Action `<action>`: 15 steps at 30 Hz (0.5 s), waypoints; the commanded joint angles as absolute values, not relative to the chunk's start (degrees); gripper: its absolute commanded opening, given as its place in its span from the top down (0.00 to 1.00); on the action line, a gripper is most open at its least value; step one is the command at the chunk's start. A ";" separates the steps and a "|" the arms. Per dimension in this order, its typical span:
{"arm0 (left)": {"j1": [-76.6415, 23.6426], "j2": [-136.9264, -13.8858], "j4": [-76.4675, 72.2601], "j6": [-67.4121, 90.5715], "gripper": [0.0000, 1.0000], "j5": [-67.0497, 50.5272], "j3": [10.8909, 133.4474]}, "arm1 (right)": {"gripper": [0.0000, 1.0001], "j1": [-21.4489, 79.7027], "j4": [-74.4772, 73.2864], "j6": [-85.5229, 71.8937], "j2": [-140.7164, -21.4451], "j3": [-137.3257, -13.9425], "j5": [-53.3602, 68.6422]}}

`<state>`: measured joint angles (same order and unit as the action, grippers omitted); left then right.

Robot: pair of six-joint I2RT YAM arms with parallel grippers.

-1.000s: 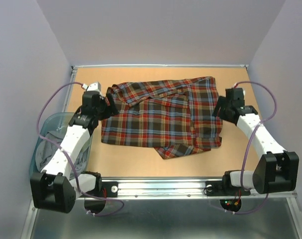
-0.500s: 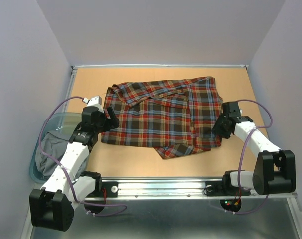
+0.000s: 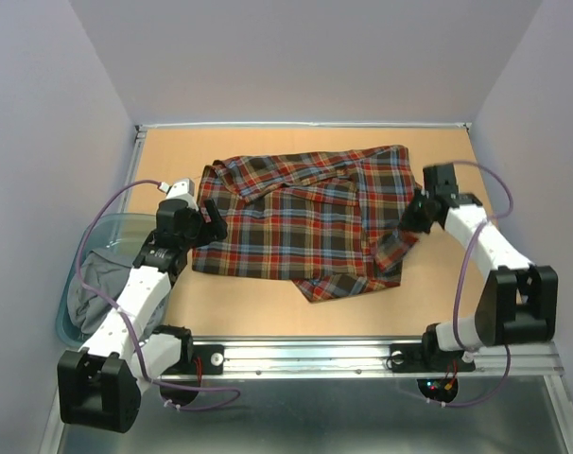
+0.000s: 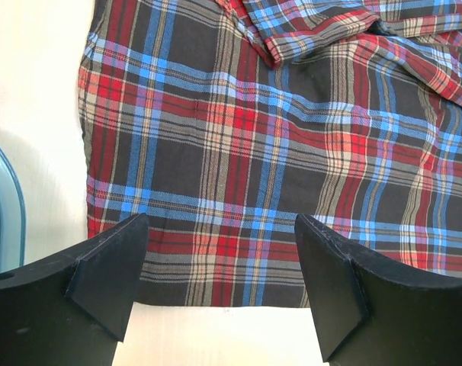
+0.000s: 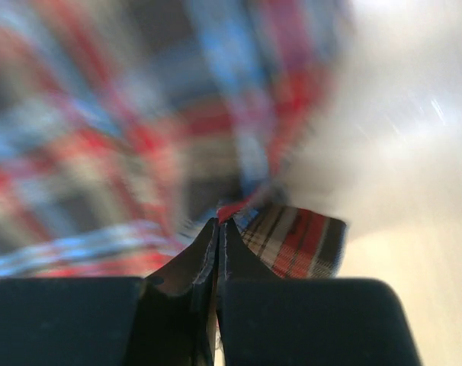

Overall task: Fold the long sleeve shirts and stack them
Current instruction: Flatten the shirt out

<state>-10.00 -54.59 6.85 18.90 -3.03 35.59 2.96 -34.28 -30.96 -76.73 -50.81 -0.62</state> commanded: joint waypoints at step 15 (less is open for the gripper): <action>-10.20 -52.30 5.80 19.34 0.12 -3.61 34.72 | 0.24 2.55 -9.14 -34.82 -118.12 -128.76 0.62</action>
